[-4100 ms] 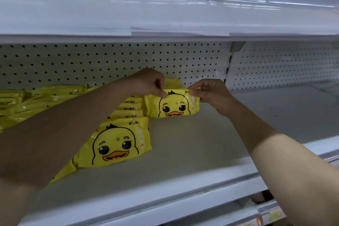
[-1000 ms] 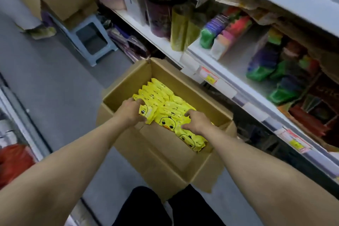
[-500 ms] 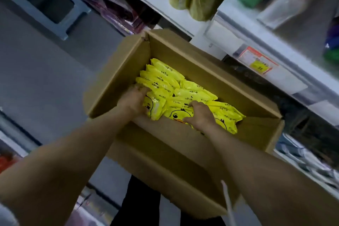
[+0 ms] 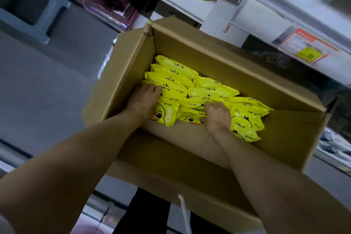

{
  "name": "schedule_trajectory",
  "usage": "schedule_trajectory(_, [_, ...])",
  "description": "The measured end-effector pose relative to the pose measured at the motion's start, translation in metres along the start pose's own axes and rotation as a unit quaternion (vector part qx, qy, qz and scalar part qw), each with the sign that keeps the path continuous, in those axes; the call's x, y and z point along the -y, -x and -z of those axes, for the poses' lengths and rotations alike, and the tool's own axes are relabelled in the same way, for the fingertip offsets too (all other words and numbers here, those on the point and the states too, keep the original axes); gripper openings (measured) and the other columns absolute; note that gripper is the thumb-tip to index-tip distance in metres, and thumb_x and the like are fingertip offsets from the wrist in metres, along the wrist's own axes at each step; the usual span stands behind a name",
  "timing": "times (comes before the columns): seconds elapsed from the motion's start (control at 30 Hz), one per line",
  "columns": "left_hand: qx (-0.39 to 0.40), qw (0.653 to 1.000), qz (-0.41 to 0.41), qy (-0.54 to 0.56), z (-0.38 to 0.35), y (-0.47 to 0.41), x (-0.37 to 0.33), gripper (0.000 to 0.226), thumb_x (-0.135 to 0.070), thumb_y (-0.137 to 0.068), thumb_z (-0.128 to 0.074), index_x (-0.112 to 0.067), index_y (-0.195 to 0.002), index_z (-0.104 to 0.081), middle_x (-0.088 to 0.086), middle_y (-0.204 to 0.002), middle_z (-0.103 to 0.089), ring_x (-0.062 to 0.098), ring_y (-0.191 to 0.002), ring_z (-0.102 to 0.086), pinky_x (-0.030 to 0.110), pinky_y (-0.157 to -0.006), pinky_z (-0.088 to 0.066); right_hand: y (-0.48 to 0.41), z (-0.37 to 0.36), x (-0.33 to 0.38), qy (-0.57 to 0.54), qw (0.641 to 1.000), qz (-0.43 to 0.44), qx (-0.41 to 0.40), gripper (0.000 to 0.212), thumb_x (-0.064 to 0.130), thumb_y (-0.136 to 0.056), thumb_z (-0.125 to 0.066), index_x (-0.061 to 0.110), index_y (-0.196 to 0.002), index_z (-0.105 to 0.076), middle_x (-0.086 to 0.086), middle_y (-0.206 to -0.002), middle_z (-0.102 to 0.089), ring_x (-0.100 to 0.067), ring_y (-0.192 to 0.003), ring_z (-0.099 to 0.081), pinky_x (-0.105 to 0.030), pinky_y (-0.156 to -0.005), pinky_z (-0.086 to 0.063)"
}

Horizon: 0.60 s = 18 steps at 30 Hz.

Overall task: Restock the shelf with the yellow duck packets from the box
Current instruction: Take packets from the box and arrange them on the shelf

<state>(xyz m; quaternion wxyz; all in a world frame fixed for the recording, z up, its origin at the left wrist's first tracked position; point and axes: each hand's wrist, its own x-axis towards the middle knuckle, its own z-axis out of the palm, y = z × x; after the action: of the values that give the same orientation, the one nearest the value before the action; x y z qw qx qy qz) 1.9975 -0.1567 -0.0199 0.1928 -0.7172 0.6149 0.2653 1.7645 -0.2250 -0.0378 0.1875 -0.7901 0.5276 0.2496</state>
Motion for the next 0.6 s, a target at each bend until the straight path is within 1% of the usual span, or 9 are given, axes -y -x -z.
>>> schedule_trajectory(0.1, [0.044,0.999,0.004,-0.007,0.002,0.004,-0.001,0.071,-0.034,-0.076,-0.08,-0.021,-0.135,-0.042,0.007,-0.133,-0.05,0.027,-0.125,-0.045,0.038,-0.101,-0.039,0.008,0.007,-0.003,-0.039,0.998,0.017,0.047,0.026,0.034,-0.083,-0.076,0.019,-0.099,-0.063,-0.008,-0.114,-0.056,-0.027,-0.117,-0.048,-0.034,-0.089,-0.043])
schedule_trajectory(0.17, [0.072,0.997,0.02,0.016,0.004,0.011,-0.003,0.058,-0.029,-0.084,-0.073,-0.025,-0.135,-0.047,0.007,-0.132,-0.053,0.027,-0.122,-0.05,0.035,-0.098,-0.041,0.021,0.013,-0.009,-0.122,0.99,0.002,0.071,0.024,0.029,-0.083,-0.076,0.022,-0.087,-0.054,-0.005,-0.1,-0.058,-0.027,-0.103,-0.055,-0.03,-0.073,-0.038])
schedule_trajectory(0.23, [0.088,0.994,0.038,0.047,0.011,0.021,-0.004,0.046,-0.028,-0.088,-0.069,-0.026,-0.131,-0.055,0.007,-0.128,-0.057,0.027,-0.116,-0.055,0.033,-0.091,-0.045,0.037,0.02,-0.018,-0.218,0.972,-0.024,0.084,0.029,0.028,-0.087,-0.073,0.021,-0.086,-0.045,-0.001,-0.084,-0.054,-0.026,-0.085,-0.055,-0.03,-0.065,-0.033])
schedule_trajectory(0.27, [0.092,0.993,0.048,0.057,0.015,0.026,-0.004,0.044,-0.029,-0.086,-0.071,-0.025,-0.129,-0.058,0.008,-0.125,-0.059,0.027,-0.113,-0.057,0.033,-0.088,-0.047,0.044,0.024,-0.021,-0.254,0.963,-0.032,0.085,0.029,0.028,-0.088,-0.072,0.02,-0.09,-0.044,0.001,-0.081,-0.052,-0.026,-0.081,-0.053,-0.031,-0.065,-0.033])
schedule_trajectory(0.33, [0.094,0.989,0.066,0.088,0.026,0.036,-0.007,0.049,-0.032,-0.083,-0.074,-0.024,-0.128,-0.058,0.01,-0.123,-0.06,0.03,-0.11,-0.06,0.034,-0.086,-0.049,0.061,0.038,-0.027,-0.292,0.952,-0.043,0.08,0.031,0.03,-0.091,-0.069,0.016,-0.107,-0.047,-0.003,-0.095,-0.058,-0.028,-0.09,-0.056,-0.032,-0.071,-0.038])
schedule_trajectory(0.4, [0.094,0.986,0.08,0.115,0.04,0.049,-0.012,0.055,-0.032,-0.081,-0.075,-0.022,-0.131,-0.054,0.013,-0.122,-0.06,0.032,-0.11,-0.06,0.036,-0.089,-0.051,0.077,0.053,-0.033,-0.308,0.947,-0.054,0.072,0.047,0.03,-0.093,-0.068,0.011,-0.129,-0.046,-0.01,-0.124,-0.06,-0.033,-0.113,-0.057,-0.035,-0.086,-0.044])
schedule_trajectory(0.43, [0.094,0.984,0.082,0.129,0.049,0.055,-0.014,0.054,-0.033,-0.08,-0.076,-0.019,-0.129,-0.056,0.013,-0.119,-0.062,0.032,-0.108,-0.061,0.036,-0.088,-0.051,0.084,0.06,-0.036,-0.312,0.946,-0.058,0.068,0.054,0.031,-0.092,-0.068,0.009,-0.135,-0.045,-0.012,-0.132,-0.058,-0.033,-0.12,-0.055,-0.036,-0.091,-0.044])
schedule_trajectory(0.53, [0.098,0.977,0.073,0.176,0.071,0.068,-0.022,0.045,-0.041,-0.074,-0.08,-0.011,-0.106,-0.069,0.009,-0.102,-0.067,0.027,-0.1,-0.063,0.031,-0.08,-0.051,0.104,0.082,-0.051,-0.305,0.948,-0.069,0.063,0.067,0.04,-0.087,-0.073,0.009,-0.14,-0.046,-0.013,-0.137,-0.057,-0.031,-0.127,-0.053,-0.034,-0.094,-0.044])
schedule_trajectory(0.6, [0.124,0.969,0.078,0.199,0.089,0.079,-0.033,0.048,-0.045,-0.076,-0.078,-0.007,-0.102,-0.067,0.008,-0.104,-0.065,0.026,-0.104,-0.06,0.03,-0.082,-0.047,0.118,0.099,-0.061,-0.306,0.948,-0.066,0.062,0.079,0.046,-0.08,-0.079,0.01,-0.142,-0.046,-0.011,-0.14,-0.056,-0.028,-0.13,-0.051,-0.033,-0.099,-0.043])
